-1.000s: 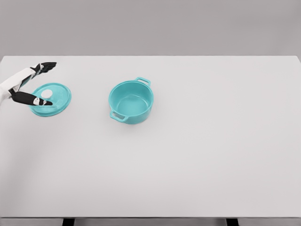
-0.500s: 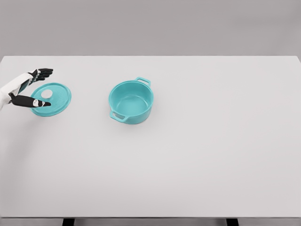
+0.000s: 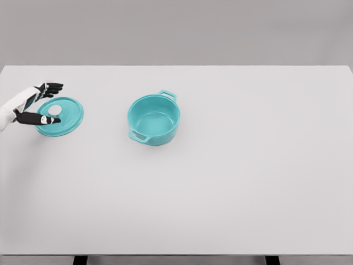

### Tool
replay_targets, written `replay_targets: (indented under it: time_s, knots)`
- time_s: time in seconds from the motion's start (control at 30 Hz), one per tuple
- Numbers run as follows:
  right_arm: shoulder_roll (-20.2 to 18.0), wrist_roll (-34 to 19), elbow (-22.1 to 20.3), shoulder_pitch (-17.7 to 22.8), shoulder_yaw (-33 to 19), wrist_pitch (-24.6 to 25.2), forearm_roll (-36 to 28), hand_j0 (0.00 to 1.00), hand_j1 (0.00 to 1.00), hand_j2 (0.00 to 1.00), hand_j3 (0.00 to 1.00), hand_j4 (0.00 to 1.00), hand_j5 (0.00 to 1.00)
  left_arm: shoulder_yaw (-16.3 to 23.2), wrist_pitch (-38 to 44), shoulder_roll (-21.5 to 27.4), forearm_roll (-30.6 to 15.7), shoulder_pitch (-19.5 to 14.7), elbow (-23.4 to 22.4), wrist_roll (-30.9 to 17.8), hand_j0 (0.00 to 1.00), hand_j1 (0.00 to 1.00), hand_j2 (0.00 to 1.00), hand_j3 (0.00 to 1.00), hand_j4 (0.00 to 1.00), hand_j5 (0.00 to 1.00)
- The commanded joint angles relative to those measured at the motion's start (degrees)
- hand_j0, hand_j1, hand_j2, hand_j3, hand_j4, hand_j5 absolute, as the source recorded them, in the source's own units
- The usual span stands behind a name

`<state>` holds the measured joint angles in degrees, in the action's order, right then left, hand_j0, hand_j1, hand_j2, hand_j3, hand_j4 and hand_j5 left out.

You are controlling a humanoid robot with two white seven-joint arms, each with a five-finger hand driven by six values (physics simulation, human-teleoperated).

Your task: Cover the pot with left arm

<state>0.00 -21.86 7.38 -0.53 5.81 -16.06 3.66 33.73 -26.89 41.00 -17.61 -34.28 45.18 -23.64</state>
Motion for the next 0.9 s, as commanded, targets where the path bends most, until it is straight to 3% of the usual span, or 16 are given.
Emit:
replay_targets:
  time_s: [0.0, 0.87]
  knots:
    - [0.00, -0.02, 0.00, 0.00, -0.01, -0.03, 0.04, 1.00, 1.00, 1.00, 1.00, 1.00, 1.00, 0.38, 0.17, -0.21, -0.32, 0.00, -0.88, 0.18, 0.89, 0.89, 0.89, 0.89, 0.89, 0.89]
    - [0.00, -0.02, 0.00, 0.00, -0.01, -0.03, 0.04, 1.00, 1.00, 1.00, 1.00, 1.00, 1.00, -0.15, 2.11, -1.53, 1.70, -1.41, -2.73, 0.44, 0.88, 0.88, 0.88, 0.88, 0.88, 0.88]
